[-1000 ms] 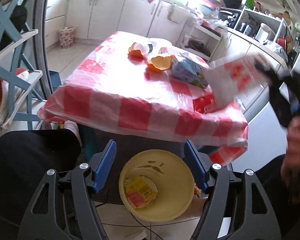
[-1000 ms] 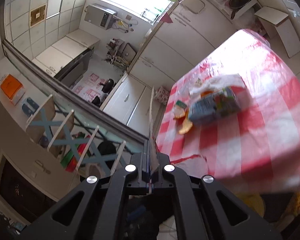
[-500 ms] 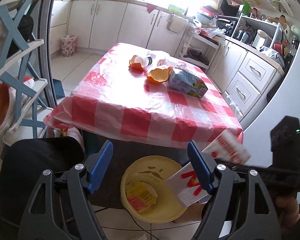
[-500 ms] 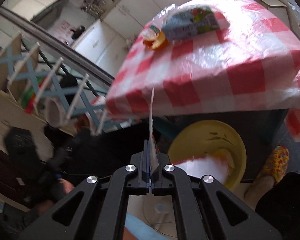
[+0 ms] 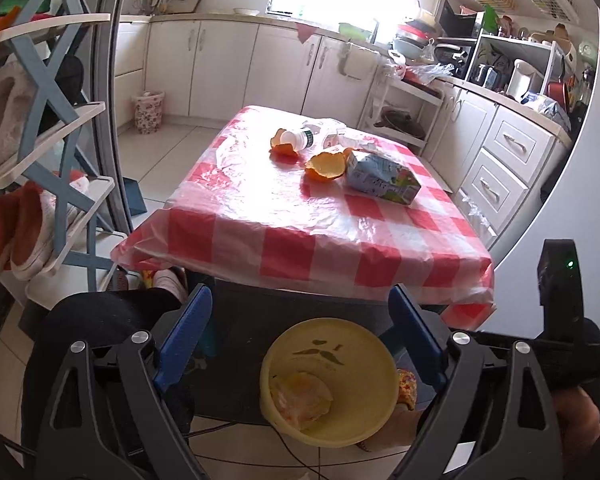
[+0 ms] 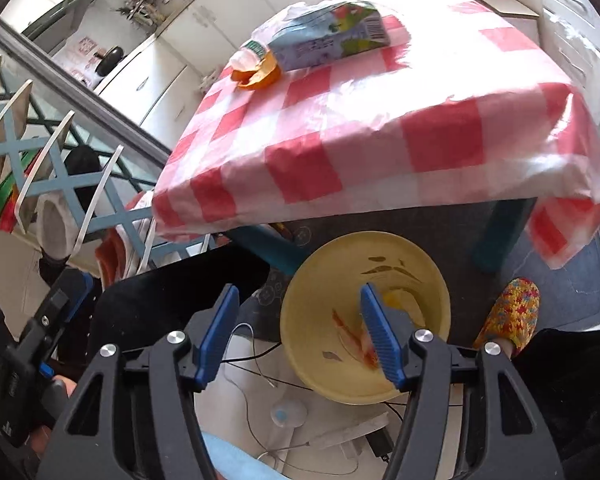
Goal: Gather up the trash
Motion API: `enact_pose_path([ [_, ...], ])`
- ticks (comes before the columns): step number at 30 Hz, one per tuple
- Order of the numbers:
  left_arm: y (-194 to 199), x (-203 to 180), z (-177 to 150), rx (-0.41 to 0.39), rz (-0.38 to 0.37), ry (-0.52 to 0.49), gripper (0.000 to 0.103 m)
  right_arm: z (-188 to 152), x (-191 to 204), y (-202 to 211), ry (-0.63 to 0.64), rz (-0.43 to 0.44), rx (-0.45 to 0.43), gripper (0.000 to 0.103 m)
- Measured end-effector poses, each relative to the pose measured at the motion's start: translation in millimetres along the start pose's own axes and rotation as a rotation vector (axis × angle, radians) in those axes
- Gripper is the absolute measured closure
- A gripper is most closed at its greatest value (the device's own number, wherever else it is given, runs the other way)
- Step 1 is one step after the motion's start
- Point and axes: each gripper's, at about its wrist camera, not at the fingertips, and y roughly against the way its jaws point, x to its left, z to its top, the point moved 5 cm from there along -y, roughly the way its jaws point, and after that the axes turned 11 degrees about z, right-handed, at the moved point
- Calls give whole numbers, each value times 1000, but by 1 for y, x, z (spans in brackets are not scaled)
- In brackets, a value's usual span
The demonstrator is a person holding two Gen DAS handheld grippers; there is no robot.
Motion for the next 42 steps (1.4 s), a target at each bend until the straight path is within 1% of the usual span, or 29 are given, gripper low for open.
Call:
enact_pose_path([
  [2,0,-1,-2,-3,9,-13,17,0,-2,2,-5,-15,-11,37],
  [9,0,-3,-6,-6,18,-40,15,2,3,3,22,-57,-28,33],
  [14,-1,-3,-6,-6,22,-45,15,2,4,3,32,-70,-33,31],
  [23,-2,-1,-8,-9,36,-51,14,2,2,4,23,-80,-42,30],
  [29,-2,-5,-8,-21,46,-72,14,2,2,4,21,-79,-44,30],
  [38,-3,-6,-9,-21,29,-75,14,5,2,5,21,-77,-55,30],
  [42,-4,-7,-9,-20,33,-77,14,5,3,5,24,-78,-56,30],
])
